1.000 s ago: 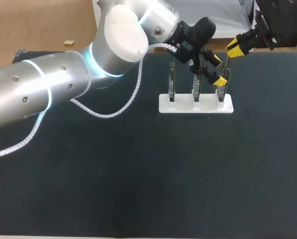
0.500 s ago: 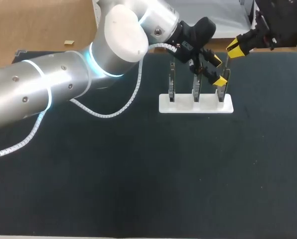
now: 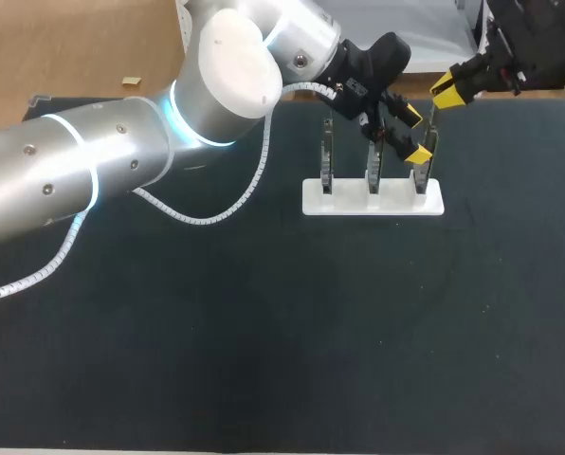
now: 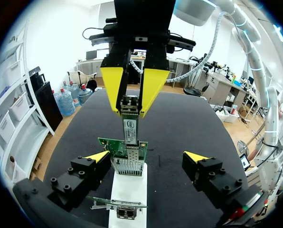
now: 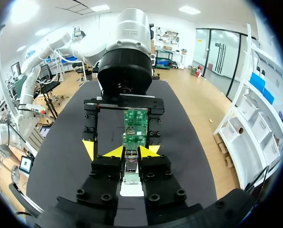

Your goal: Pick up the optical module with the left hand, and insert it into the network port with the right hand.

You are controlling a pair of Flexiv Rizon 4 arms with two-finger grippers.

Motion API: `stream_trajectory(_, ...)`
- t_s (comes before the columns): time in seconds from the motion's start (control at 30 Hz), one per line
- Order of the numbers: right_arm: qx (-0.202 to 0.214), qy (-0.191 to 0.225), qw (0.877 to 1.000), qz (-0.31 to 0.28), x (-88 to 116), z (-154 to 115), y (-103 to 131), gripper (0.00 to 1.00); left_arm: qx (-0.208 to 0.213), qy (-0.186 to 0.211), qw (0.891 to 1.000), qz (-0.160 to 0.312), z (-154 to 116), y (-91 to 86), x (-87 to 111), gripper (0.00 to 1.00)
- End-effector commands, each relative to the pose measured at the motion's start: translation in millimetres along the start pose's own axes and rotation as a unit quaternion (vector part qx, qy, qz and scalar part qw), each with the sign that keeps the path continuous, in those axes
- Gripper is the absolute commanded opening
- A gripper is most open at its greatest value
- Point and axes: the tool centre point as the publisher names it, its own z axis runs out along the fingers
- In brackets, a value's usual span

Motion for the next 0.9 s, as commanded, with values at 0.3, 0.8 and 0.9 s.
stream_trajectory(0.3, 0.003, 0.000, 1.000, 0.003, 2.3, 1.5, 4.9, 0.00, 0.002, 0.003, 1.000, -0.001, 0.7, 2.6, -1.6, 1.00)
stream_trajectory(0.8, -0.001, 0.005, 1.000, 0.011, 7.4, 6.5, 6.0, 0.00, 0.002, 0.003, 1.000, -0.001, 0.7, 2.6, -1.6, 1.00)
stream_trajectory(0.9, -0.002, 0.006, 1.000, 0.013, 8.2, 7.2, 5.8, 0.00, 0.002, 0.003, 1.000, -0.001, 0.7, 2.6, -1.6, 1.00)
